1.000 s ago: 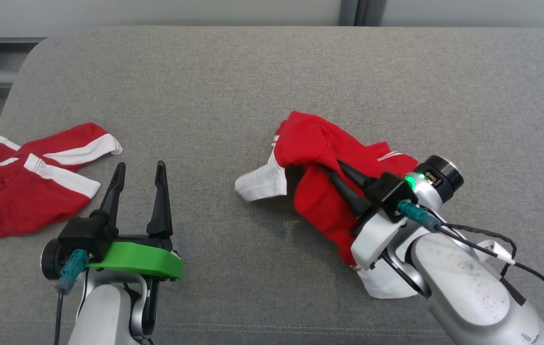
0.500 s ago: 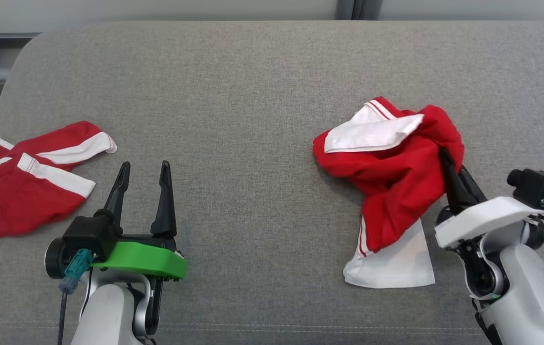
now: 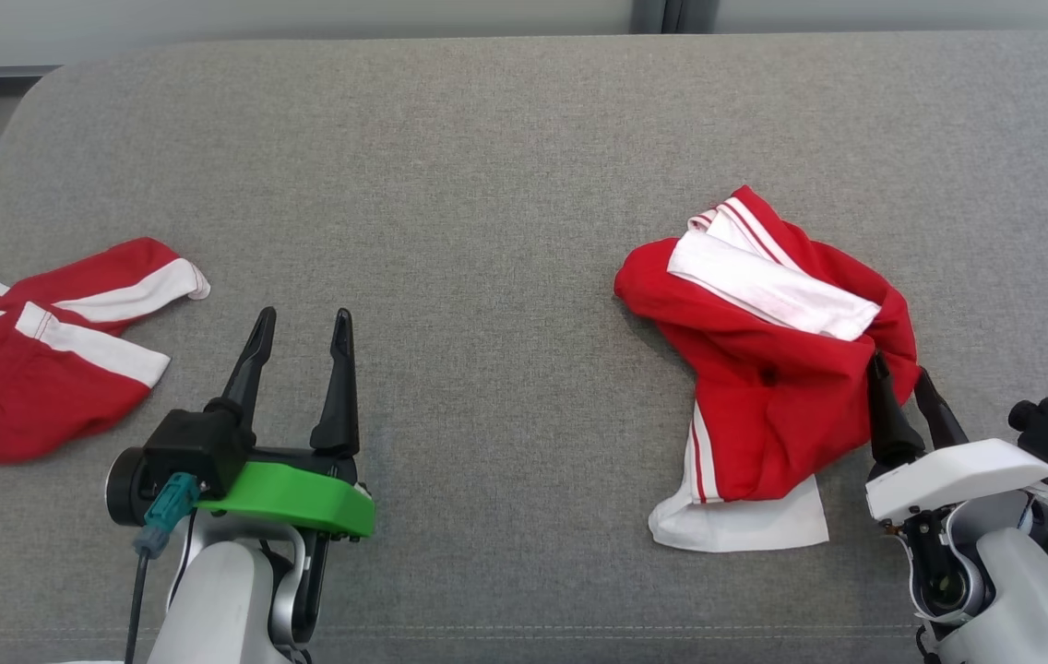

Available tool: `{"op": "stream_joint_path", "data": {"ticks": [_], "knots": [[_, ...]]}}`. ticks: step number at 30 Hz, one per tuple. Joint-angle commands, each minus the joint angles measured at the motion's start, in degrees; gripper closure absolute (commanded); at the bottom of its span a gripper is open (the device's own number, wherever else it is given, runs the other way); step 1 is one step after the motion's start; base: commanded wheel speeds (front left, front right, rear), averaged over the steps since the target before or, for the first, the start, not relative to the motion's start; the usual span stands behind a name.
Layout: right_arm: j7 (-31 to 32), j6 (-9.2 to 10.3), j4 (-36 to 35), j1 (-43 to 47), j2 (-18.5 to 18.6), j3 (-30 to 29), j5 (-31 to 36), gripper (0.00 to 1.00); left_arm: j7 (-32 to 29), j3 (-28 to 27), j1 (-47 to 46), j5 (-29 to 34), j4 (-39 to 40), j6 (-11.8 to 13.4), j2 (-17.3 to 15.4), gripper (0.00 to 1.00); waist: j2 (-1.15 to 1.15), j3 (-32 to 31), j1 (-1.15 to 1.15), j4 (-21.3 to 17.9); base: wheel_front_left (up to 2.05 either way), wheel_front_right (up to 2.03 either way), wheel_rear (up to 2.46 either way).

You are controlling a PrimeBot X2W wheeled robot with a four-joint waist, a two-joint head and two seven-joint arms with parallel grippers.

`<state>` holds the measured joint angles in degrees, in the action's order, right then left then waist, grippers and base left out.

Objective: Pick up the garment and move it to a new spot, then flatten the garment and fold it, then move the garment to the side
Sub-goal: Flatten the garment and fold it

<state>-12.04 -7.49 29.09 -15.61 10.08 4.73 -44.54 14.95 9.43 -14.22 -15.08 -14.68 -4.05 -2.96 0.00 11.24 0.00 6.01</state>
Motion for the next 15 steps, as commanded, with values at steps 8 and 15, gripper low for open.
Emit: {"op": "stream_joint_path", "data": {"ticks": [8, 15], "knots": [[-3.2, 0.00, -8.4, 2.1, 1.4, -2.8, 8.2, 0.00, 0.0, 1.3, -1.1, 0.8, -0.3, -0.6, -0.5, 0.00, 0.00, -0.4, 0.00, -1.2, 0.00, 0.00, 0.00], [-3.2, 0.00, -22.0, 6.4, -0.8, -5.1, 22.5, 0.00, -0.6, 1.1, -0.6, 0.7, 0.0, 0.1, -1.6, 0.00, 0.00, -1.2, 0.00, -3.4, 0.00, 0.00, 0.00]]}}
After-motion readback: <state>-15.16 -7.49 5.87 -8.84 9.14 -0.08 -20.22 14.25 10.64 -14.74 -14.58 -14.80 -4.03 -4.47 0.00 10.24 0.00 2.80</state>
